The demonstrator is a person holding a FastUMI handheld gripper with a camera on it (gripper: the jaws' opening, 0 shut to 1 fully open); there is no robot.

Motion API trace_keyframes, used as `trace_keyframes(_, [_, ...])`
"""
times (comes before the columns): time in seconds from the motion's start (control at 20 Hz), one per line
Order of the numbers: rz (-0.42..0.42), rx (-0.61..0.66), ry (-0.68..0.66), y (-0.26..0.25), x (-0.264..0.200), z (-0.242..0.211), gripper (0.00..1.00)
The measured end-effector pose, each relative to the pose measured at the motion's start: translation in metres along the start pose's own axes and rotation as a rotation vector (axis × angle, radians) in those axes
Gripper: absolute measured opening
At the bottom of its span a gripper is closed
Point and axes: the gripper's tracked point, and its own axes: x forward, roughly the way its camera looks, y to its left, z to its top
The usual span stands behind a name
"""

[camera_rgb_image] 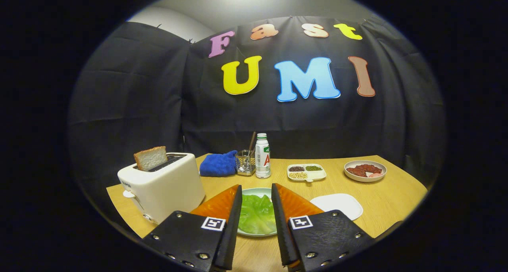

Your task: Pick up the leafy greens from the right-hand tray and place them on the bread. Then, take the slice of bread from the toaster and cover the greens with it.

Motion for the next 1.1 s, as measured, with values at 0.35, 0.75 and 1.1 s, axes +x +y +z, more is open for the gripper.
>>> trace_keyframes(0.35, [0.09,-0.002,-0.013,0.068,-0.02,0.011,0.44])
trace_keyframes(0.75, [0.163,-0.027,-0.019,0.129,-0.014,0.022,0.45])
trace_keyframes(1.1, [0.189,-0.005,-0.001,0.172,-0.003,0.022,0.45])
